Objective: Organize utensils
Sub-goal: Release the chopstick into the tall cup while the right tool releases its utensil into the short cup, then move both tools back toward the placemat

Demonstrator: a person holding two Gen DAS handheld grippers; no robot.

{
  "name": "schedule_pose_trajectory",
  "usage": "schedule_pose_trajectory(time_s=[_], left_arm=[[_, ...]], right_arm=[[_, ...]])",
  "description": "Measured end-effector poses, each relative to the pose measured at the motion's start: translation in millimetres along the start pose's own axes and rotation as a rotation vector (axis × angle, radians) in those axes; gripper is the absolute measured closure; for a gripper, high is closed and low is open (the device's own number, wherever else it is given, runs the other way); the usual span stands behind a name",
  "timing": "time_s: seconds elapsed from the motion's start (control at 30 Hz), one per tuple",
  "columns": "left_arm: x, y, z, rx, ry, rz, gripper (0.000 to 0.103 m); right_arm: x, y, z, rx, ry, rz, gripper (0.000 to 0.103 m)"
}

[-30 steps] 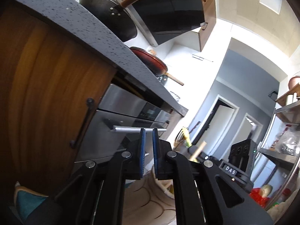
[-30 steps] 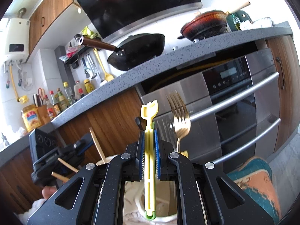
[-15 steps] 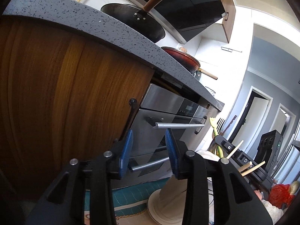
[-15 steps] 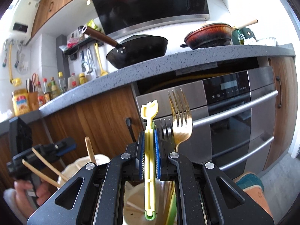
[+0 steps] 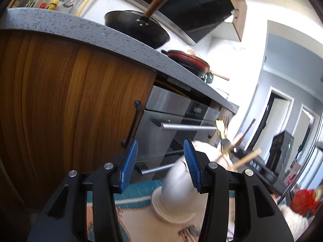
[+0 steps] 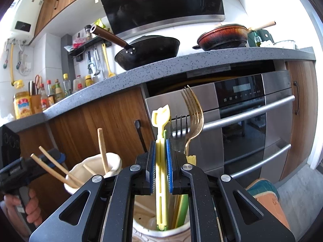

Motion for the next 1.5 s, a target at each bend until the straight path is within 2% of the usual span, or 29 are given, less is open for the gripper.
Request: schedule_pose_trajectory(time_s=[0.27,0.5,0.63,0.7,0.83,0.9,0.97,1.0,1.13,1.2,1.3,1.4,1.5], left_arm=[[38,-18,-26,-0.056,0.113,-0.025,0.055],[52,-24,-41,-0.088,0.143,-0.034,0.055],[52,-25,-45,-0.102,0.128,-0.040,0.055],[51,-24,-47,-0.104,0.125,-0.038,0.055],[51,-30,-52,-0.110,0.127,-0.032,0.054],[50,-32,-55,-0.115,0.138,-0.023,0.049],[50,-34,-60,-0.128,0.153,-0.002,0.048],[49,-35,-62,-0.137,0.155,0.004,0.048],[49,-43,-74,-0.166,0.144,0.018,0.040],[50,-47,-77,-0.166,0.151,0.032,0.028],[52,-55,-83,-0.170,0.163,0.056,0.016],[53,-62,-92,-0.192,0.159,0.081,0.008],[54,-71,-95,-0.192,0.142,0.101,0.006]], right_arm=[[-3,-15,-1,-0.010,0.015,0.012,0.092],[-6,-26,-9,-0.054,-0.024,-0.014,0.091],[-4,-31,-13,-0.073,-0.018,-0.019,0.071],[-4,-36,-11,-0.063,-0.021,-0.024,0.070],[-3,-53,-5,-0.054,-0.007,-0.028,0.058],[-3,-62,-3,-0.055,0.000,-0.029,0.052],[-4,-73,-2,-0.057,0.002,-0.036,0.030],[-4,-78,-2,-0.059,0.003,-0.040,0.027],[-8,-98,-6,-0.079,-0.004,-0.042,0.020],[-10,-106,-9,-0.092,-0.022,-0.046,0.017],[-13,-114,-17,-0.131,-0.060,-0.051,0.015],[-16,-119,-27,-0.175,-0.109,-0.063,0.010],[-17,-119,-44,-0.257,-0.157,-0.070,0.010]])
Point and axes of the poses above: each gripper's, at about its wrist camera, not at the fingertips, and y roughly the way its jaws point, x to its right, z to its top, the point moved 9 cm from there along y, roughly the way its jaws point, and after that the axes turned 15 degrees about x, right-handed, at the moved point
